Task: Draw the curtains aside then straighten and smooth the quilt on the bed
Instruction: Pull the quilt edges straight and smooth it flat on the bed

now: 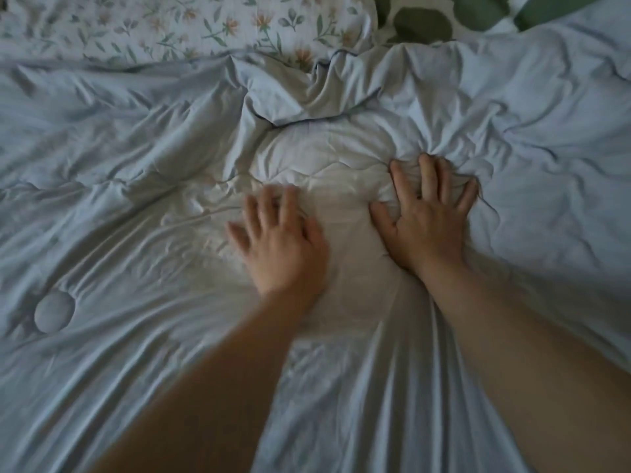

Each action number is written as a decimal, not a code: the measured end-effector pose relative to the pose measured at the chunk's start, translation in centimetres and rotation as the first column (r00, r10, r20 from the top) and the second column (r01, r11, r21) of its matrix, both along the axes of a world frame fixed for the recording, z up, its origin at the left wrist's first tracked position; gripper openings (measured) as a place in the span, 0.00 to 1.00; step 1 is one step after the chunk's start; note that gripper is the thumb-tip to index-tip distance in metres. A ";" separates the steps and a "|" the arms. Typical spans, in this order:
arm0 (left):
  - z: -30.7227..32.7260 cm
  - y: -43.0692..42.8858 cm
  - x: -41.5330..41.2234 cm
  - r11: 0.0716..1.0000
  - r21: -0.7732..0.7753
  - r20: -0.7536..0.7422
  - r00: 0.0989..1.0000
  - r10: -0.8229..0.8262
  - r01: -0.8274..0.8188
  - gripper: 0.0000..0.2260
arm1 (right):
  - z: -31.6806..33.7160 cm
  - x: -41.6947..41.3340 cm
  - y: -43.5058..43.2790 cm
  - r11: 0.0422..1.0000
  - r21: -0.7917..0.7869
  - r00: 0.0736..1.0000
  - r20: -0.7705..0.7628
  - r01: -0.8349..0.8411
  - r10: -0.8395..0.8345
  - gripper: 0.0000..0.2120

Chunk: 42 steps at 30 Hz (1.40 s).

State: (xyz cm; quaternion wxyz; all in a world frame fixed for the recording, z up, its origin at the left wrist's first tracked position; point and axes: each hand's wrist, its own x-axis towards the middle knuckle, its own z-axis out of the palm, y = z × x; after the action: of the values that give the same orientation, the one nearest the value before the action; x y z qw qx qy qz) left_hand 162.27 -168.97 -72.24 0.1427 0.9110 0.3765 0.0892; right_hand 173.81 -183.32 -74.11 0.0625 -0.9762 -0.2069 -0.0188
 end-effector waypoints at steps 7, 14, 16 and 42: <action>-2.4 -7.6 -1.0 0.993 0.033 -0.095 0.989 -0.113 0.117 0.29 | -0.3 0.6 0.0 0.994 0.103 0.999 0.026 -0.034 0.031 0.29; -2.2 -8.0 -0.6 0.992 0.056 -0.134 0.986 -0.102 0.110 0.30 | 4.3 7.5 -3.0 0.916 0.339 0.960 0.101 0.215 -0.263 0.22; -2.2 -8.0 -0.3 0.991 0.073 -0.147 0.984 -0.105 0.116 0.30 | 5.8 10.9 -5.1 0.914 0.185 0.930 0.002 0.360 -0.367 0.33; -2.4 -7.6 -0.3 0.983 0.087 -0.145 0.978 -0.147 0.161 0.30 | 3.0 1.1 -8.4 0.983 0.169 0.982 0.162 0.068 -0.096 0.26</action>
State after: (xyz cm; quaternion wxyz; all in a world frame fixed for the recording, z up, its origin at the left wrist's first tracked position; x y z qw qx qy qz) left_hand 161.98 -176.62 -74.68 0.0777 0.9474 0.3087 0.0333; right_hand 174.92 -191.71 -71.15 0.1232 -0.9704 -0.1688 -0.1210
